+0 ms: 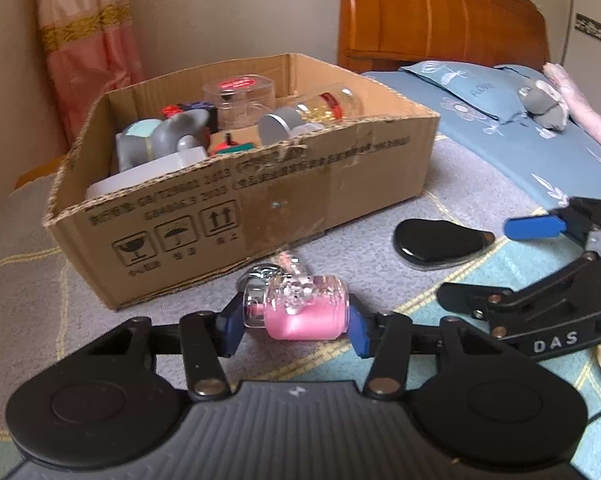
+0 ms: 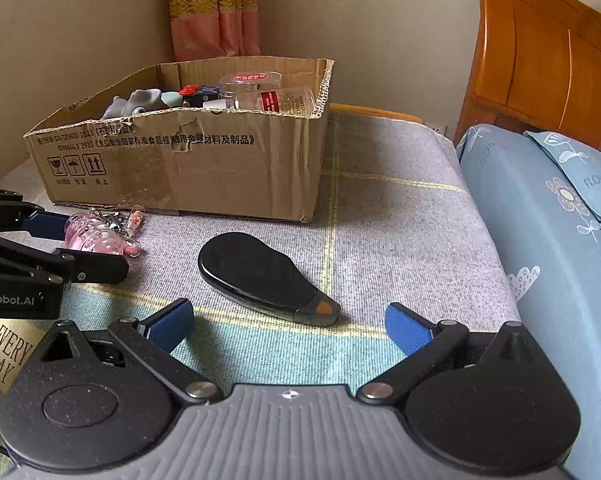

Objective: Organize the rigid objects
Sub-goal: 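Close left tool on pink keychain bottle while right tool closes on black paddle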

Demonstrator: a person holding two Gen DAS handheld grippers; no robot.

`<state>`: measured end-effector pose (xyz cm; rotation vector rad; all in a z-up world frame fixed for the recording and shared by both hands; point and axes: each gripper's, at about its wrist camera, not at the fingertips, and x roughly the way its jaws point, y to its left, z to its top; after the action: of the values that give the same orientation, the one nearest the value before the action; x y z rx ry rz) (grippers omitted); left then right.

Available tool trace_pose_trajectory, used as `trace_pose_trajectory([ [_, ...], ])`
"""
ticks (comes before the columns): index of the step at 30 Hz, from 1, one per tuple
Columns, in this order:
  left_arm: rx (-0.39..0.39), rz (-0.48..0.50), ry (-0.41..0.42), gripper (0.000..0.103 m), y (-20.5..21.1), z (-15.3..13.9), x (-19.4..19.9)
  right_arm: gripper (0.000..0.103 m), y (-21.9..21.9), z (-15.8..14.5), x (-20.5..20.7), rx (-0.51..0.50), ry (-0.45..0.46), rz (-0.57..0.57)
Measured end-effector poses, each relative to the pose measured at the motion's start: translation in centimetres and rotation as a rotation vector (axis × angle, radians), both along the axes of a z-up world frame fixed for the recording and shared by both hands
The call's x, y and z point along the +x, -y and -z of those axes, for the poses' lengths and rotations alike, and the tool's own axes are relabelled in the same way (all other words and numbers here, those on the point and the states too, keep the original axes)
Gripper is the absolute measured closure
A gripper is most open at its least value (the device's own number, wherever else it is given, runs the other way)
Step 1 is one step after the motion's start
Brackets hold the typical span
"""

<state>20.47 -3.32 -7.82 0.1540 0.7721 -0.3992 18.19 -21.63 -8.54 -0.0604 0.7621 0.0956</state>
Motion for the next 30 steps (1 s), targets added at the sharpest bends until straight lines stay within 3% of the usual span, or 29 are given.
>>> trace_pose_trajectory([
  [4,0.011,-0.057,-0.002,0.053,-1.1,0.0,-0.2,0.0,-0.6,-0.5,-0.2,0.002,-0.053,0.051],
  [6,0.007,-0.074,-0.011,0.053,-1.9,0.0,-0.2,0.0,-0.9,-0.7,-0.5,0.051,-0.062,0.045],
  [8,0.009,-0.085,-0.016,0.053,-2.3,-0.1,-0.2,0.0,-1.4,-0.8,-0.3,0.091,-0.054,0.029],
  [12,0.006,-0.097,-0.022,0.053,-3.0,-0.1,-0.4,0.0,-2.4,-0.4,1.0,0.039,-0.04,0.072],
  [23,-0.01,-0.098,-0.033,0.053,-3.6,0.0,-0.2,0.0,-3.1,-0.3,3.8,0.068,-0.003,0.012],
  [27,-0.009,-0.095,-0.035,0.053,-3.9,0.0,-0.1,0.0,-2.6,-1.2,3.2,0.055,-0.063,0.136],
  [30,-0.011,-0.091,-0.039,0.053,-4.0,-0.1,0.0,0.0,-2.1,-1.5,1.7,0.144,-0.089,0.133],
])
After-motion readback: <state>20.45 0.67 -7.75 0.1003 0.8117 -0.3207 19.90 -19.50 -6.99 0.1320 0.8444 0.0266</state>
